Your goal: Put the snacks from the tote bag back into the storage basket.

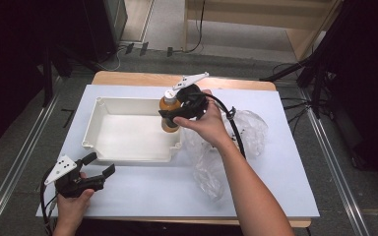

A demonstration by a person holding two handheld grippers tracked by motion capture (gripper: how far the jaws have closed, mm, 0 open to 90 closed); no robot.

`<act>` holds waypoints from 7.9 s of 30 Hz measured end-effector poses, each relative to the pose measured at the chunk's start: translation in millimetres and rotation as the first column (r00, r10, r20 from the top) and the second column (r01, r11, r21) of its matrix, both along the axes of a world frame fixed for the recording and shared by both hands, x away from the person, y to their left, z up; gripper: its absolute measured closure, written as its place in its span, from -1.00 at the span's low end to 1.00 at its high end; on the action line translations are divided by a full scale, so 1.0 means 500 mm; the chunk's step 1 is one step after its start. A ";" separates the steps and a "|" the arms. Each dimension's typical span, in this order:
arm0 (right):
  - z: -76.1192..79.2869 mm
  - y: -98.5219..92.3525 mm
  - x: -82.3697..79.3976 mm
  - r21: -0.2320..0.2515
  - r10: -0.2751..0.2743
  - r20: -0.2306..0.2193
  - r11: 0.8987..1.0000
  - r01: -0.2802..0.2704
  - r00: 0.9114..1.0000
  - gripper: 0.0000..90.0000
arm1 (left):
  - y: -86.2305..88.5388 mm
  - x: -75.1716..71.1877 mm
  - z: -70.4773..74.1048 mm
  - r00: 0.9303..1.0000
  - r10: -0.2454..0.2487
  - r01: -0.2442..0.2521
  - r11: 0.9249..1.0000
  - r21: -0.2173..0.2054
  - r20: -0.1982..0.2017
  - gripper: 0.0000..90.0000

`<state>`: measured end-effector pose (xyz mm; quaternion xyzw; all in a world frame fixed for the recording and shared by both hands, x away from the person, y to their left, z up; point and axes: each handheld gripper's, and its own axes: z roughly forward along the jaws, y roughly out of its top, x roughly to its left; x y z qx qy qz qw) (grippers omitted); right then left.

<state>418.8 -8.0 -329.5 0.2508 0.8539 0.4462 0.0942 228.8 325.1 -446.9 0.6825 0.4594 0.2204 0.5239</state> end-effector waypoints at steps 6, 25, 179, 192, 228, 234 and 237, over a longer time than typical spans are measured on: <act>-0.010 0.001 0.002 -0.004 0.004 -0.003 1.000 -0.004 1.000 -0.31 | 0.000 0.000 0.000 1.000 0.001 -0.001 1.000 -0.001 0.000 -0.69; -0.045 0.008 0.004 -0.014 -0.005 -0.027 1.000 0.004 1.000 -0.31 | 0.001 0.000 0.000 1.000 0.000 0.000 1.000 -0.001 -0.003 -0.69; -0.075 -0.376 -0.108 0.164 -0.293 0.036 0.945 0.283 0.956 -0.68 | -0.004 0.000 -0.004 1.000 0.003 -0.003 1.000 0.001 -0.006 -0.68; -0.104 -0.435 -0.130 0.192 -0.333 0.017 0.926 0.324 0.943 -0.67 | -0.005 0.000 -0.004 1.000 0.006 -0.006 1.000 0.004 -0.008 -0.68; -0.190 -0.558 -0.194 0.204 -0.439 -0.016 0.878 0.432 0.899 -0.66 | -0.006 -0.001 -0.004 1.000 0.012 -0.012 1.000 -0.001 -0.005 -0.68; -0.200 -0.573 -0.204 0.209 -0.444 -0.021 0.874 0.438 0.896 -0.65 | -0.006 -0.001 -0.004 1.000 0.013 -0.013 1.000 0.000 -0.006 -0.68; -0.208 -0.578 -0.209 0.204 -0.447 -0.025 0.874 0.442 0.894 -0.65 | -0.006 -0.001 -0.005 1.000 0.012 -0.012 1.000 0.000 -0.007 -0.68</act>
